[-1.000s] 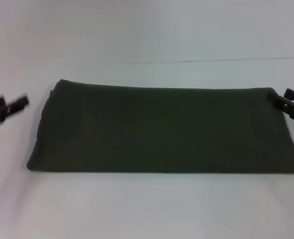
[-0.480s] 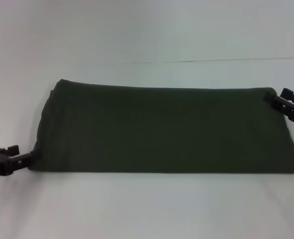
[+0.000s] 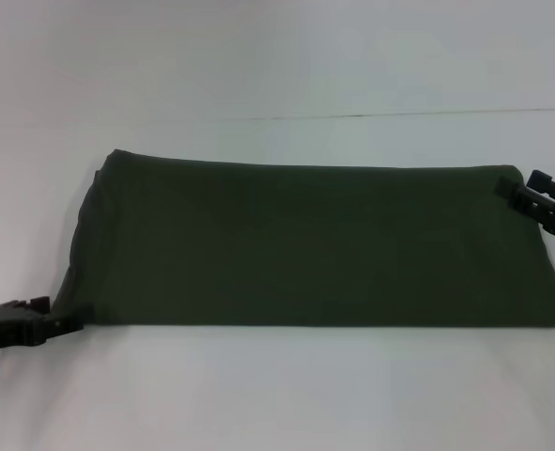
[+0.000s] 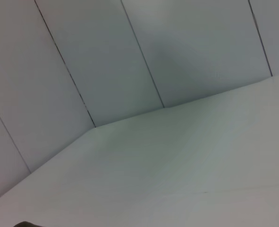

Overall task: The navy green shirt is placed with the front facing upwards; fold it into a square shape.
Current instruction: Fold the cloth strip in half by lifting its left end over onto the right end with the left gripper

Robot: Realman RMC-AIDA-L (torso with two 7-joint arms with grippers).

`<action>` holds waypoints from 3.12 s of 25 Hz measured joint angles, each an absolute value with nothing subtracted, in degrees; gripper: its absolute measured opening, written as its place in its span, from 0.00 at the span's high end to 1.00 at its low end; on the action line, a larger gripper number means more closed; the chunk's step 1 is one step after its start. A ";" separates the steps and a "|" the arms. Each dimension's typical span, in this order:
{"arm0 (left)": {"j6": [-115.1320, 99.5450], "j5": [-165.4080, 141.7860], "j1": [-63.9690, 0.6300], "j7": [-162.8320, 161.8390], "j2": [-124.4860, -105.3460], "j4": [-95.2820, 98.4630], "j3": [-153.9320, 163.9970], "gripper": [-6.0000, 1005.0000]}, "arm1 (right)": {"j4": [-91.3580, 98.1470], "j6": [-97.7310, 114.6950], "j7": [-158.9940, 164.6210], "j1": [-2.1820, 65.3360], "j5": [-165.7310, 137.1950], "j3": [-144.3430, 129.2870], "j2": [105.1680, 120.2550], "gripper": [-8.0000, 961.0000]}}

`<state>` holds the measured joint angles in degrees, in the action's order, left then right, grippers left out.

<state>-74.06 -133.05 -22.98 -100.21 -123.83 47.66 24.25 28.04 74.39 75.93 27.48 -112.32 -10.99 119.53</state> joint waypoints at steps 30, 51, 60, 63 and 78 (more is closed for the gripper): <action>-75.15 -132.94 -23.81 -98.82 -123.84 47.46 25.75 0.89 | 28.54 74.33 76.26 26.35 -112.52 -10.76 119.45 0.23; -86.23 -132.11 -22.39 -95.80 -123.92 48.37 22.83 0.98 | 31.29 73.71 76.31 17.85 -119.64 -11.19 118.82 0.24; -86.05 -132.10 -22.65 -95.80 -123.76 48.59 23.03 0.97 | 30.62 71.94 76.65 19.44 -122.40 -11.21 119.44 0.27; -86.14 -132.10 -22.74 -95.80 -123.74 48.54 23.14 0.97 | 30.58 71.59 77.06 19.76 -123.23 -11.23 119.44 0.28; -86.39 -132.30 -22.84 -94.82 -123.70 48.53 23.29 0.96 | 31.14 73.18 76.19 18.70 -123.40 -10.99 119.44 0.77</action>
